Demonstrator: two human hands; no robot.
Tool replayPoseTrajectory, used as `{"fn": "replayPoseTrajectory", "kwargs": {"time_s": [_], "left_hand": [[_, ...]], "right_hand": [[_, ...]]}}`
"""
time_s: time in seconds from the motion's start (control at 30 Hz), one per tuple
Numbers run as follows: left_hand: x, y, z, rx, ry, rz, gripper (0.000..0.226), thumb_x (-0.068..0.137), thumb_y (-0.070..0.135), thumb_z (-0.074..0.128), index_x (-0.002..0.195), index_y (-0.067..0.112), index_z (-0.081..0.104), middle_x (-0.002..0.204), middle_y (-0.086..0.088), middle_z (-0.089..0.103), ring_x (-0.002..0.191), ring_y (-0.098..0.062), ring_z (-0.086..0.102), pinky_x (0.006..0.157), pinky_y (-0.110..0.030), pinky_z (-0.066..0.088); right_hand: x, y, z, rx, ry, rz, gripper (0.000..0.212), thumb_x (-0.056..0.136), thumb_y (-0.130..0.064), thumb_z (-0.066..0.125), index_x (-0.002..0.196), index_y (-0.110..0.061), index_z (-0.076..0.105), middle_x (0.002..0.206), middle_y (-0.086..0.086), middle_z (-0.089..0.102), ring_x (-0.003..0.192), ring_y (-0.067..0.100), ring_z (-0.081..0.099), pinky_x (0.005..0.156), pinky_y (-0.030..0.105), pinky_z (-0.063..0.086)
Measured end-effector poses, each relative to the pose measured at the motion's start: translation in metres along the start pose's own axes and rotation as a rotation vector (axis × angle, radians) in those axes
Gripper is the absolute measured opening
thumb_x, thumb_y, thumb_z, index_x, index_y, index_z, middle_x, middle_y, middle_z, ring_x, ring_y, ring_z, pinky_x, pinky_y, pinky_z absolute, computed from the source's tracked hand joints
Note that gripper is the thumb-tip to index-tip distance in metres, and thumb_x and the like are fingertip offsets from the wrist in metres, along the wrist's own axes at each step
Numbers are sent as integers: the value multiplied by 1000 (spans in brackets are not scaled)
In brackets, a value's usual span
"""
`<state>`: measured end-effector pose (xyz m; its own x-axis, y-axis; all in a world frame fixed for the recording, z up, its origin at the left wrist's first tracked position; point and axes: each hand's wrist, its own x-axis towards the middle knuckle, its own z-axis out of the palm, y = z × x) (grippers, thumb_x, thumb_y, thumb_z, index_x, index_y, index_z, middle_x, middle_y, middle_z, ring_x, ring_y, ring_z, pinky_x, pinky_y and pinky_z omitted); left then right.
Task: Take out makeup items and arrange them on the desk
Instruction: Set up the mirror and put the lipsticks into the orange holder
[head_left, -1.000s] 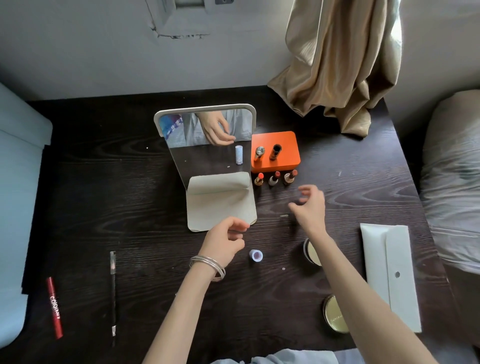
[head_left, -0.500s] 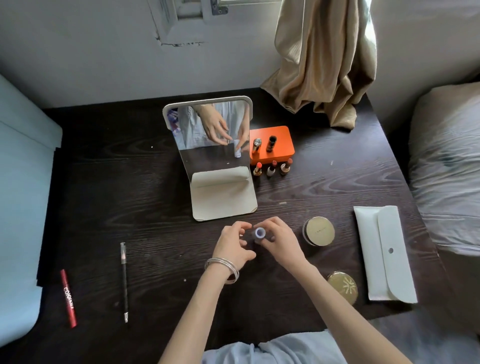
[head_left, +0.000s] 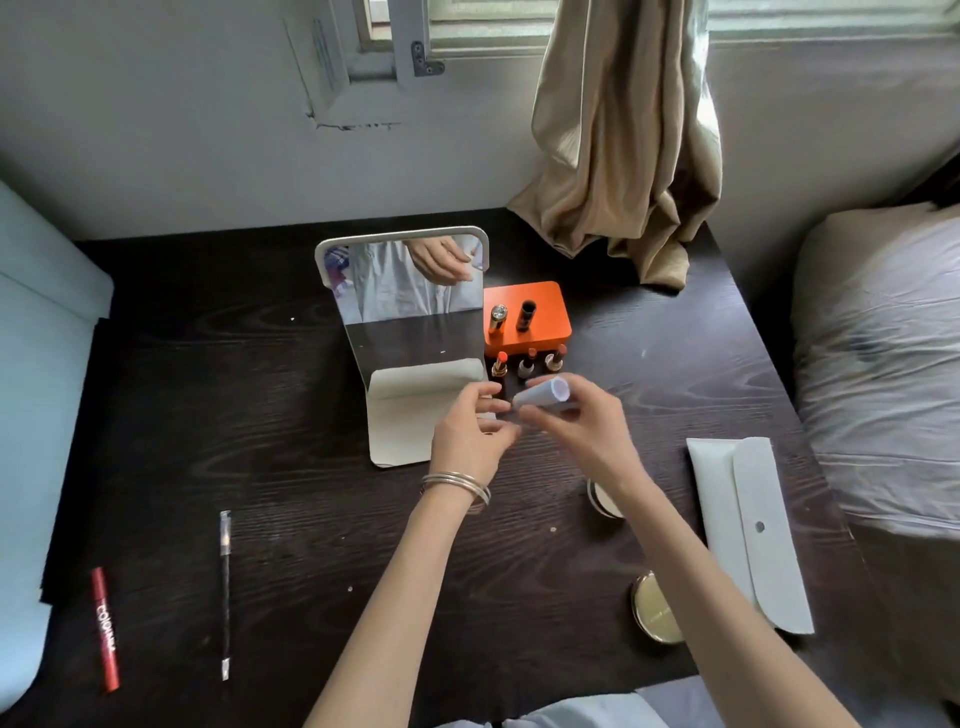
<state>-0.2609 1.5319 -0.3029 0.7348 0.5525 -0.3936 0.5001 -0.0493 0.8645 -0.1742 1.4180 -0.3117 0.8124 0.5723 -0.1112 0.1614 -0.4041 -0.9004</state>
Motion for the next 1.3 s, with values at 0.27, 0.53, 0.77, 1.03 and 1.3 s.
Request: {"fn": "replayPoseTrajectory", "kwargs": {"time_s": [0.27,0.53,0.77,1.03,1.3], "left_hand": [[20,5,-3,6,-4,-10,22,85,8,60,101,23,61,87,17,63,77,-1,58,66,-6,45],[41,-3,2,34,-56,-52,18,87,9,59,96,25,63,90,16,65,86,-5,61,76,-12,47],[50,-7,4,6,-63,-73,17,87,3,57,94,17,63,88,8,66,75,-6,60,61,-2,45],[49,-11,6,36,-83,-91,17,88,7,58,92,23,62,90,9,67,82,-6,62,68,-5,48],[45,-12,8,80,-100,-107,16,89,11,57,93,26,61,93,10,67,88,-6,62,79,-16,48]], "right_hand": [[113,19,-39,-202,183,69,21,75,-10,74,94,-11,65,90,0,68,80,8,61,78,20,49],[168,60,-26,-442,16,162,19,75,-21,67,93,-15,68,93,5,70,93,22,64,81,37,51],[169,71,-17,-426,-24,194,28,79,-23,66,106,-15,66,108,6,68,99,24,62,87,42,52],[171,72,-17,-487,-72,198,25,80,-19,66,105,-15,63,110,6,64,101,25,59,85,39,51],[169,72,-14,-498,-53,190,24,83,-20,64,107,-16,60,111,6,64,102,24,59,85,38,51]]}}
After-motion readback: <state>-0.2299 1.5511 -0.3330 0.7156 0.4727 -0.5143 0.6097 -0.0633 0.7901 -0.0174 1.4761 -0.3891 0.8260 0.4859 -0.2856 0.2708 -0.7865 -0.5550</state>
